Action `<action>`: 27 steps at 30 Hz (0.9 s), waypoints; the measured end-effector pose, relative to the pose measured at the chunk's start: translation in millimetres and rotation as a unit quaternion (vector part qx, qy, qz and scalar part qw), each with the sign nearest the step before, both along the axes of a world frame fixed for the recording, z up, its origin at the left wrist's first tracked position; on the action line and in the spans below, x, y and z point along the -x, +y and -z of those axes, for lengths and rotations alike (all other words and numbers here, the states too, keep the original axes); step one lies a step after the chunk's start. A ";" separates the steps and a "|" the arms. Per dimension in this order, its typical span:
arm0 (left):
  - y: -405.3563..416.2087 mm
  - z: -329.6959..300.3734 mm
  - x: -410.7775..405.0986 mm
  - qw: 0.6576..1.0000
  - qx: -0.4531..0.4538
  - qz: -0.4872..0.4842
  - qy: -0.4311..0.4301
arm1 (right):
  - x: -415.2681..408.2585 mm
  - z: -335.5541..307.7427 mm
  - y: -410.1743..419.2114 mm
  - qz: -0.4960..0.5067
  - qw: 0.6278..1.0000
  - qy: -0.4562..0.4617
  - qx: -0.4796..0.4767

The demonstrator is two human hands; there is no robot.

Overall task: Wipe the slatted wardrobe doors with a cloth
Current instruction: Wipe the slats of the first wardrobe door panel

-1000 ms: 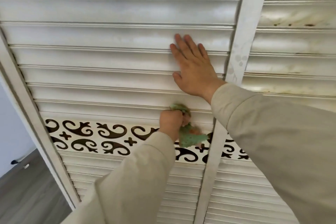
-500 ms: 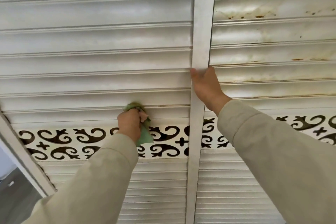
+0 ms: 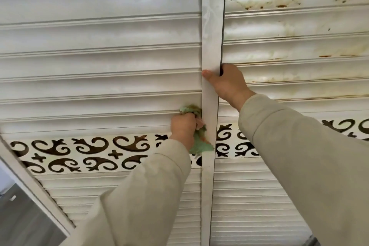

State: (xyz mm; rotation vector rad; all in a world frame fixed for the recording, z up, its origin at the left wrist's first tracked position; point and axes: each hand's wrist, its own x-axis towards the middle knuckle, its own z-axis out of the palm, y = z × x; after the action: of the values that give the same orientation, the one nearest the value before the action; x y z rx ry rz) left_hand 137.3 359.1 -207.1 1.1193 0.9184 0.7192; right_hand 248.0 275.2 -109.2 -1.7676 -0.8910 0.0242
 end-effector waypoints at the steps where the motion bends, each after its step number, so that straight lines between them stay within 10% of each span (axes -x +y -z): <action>1: -0.6 -4.2 9.7 1.000 0.002 -0.011 -0.004 | 1.0 0.5 0.1 0.000 1.000 0.001 -0.005; 9: 28.2 -27.7 83.6 0.986 -0.009 -0.156 -0.057 | -1.9 3.6 -1.3 -0.024 0.999 0.014 -0.019; 27: -17.9 -69.9 4.2 0.998 -0.054 -0.016 -0.001 | -2.6 3.1 0.2 -0.012 1.000 0.006 -0.029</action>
State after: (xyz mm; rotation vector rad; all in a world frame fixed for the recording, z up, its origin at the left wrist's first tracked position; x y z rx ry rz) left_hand 133.1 341.2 -137.2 1.1997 0.9068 0.8041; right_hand 250.5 275.4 -112.4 -1.7022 -0.8946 0.0249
